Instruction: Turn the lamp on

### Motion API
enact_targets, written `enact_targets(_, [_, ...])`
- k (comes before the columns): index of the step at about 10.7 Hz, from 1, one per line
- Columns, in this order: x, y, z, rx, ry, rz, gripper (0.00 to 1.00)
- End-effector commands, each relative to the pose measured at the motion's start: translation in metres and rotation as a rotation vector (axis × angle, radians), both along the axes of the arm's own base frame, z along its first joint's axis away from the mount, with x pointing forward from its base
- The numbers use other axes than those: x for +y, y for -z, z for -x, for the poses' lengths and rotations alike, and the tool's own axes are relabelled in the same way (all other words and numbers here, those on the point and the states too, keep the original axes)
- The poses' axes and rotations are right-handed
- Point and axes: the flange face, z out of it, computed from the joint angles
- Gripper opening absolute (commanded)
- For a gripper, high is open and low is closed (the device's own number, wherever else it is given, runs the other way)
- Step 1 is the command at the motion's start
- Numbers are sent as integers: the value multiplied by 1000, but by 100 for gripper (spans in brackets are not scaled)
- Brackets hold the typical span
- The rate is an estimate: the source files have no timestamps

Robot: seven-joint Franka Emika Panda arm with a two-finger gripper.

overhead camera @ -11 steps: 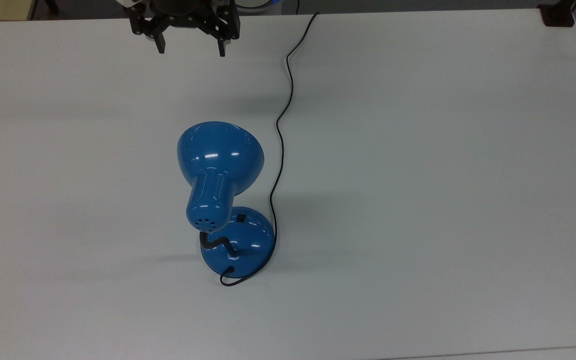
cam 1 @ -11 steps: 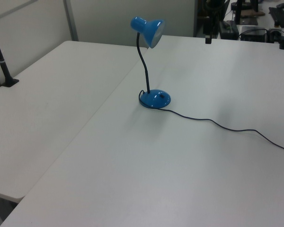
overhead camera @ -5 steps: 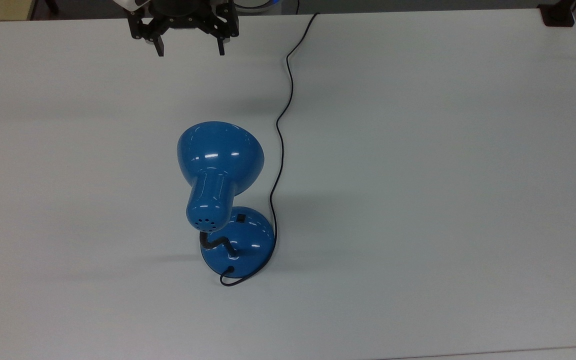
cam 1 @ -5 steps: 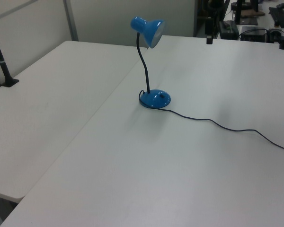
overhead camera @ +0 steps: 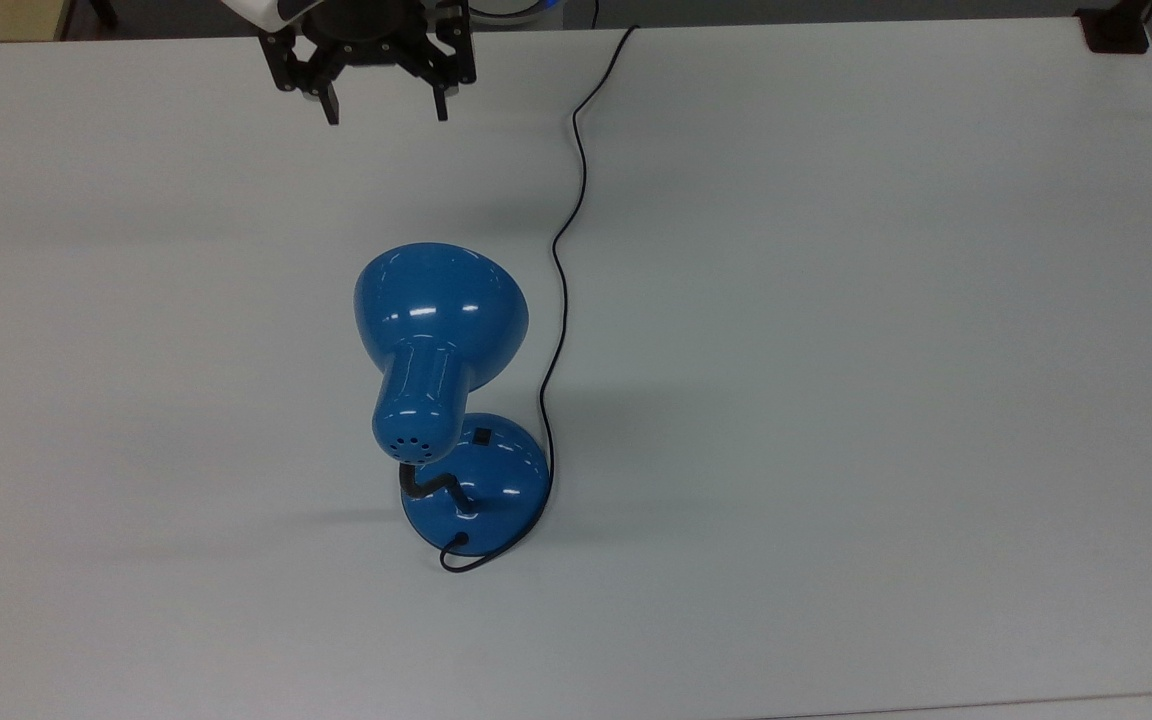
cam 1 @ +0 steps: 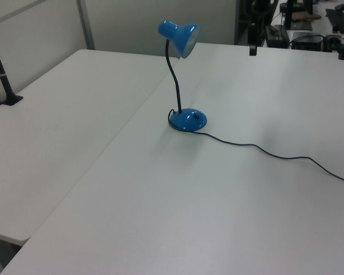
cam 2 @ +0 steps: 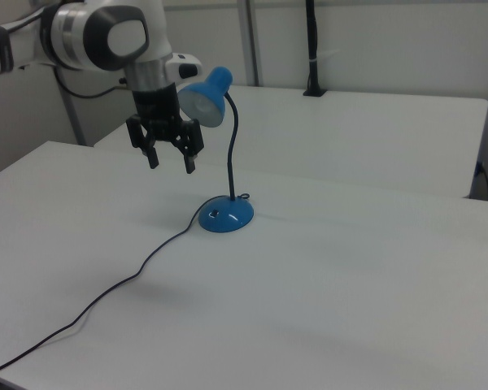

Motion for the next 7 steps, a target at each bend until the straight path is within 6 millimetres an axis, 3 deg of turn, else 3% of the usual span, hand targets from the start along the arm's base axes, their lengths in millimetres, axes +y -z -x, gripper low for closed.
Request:
enact_targets(1, [16, 39, -13, -95, -56, -16, 1])
enact_targets(5, [38, 100, -51, -202, -60, -30, 0])
enact_targets(6, [54, 122, -67, -251, -34, -48, 0])
enact_targets(7, [56, 142, -80, -294, -5, -44, 0])
